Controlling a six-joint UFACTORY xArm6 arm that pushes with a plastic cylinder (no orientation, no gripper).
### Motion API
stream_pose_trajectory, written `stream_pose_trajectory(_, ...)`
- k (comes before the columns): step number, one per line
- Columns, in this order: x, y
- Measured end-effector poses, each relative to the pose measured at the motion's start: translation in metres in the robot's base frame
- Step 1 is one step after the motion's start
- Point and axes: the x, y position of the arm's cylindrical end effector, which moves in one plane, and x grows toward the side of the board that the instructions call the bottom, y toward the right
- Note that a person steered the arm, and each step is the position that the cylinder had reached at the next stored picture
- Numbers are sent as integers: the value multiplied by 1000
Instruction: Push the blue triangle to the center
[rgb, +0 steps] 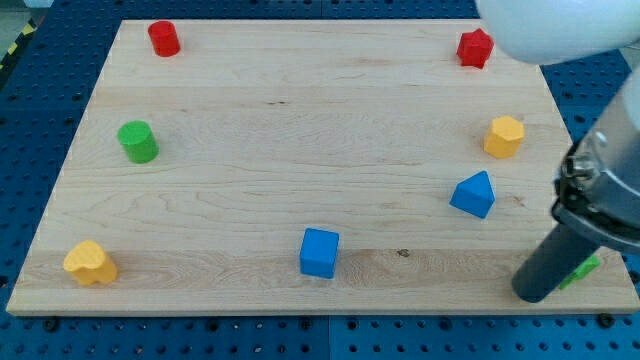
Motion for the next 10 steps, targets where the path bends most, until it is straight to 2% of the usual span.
stream_pose_trajectory(1,-5,-19)
stream_pose_trajectory(3,-8,-20)
stream_pose_trajectory(7,-64,13)
stream_pose_trajectory(10,-119,-49)
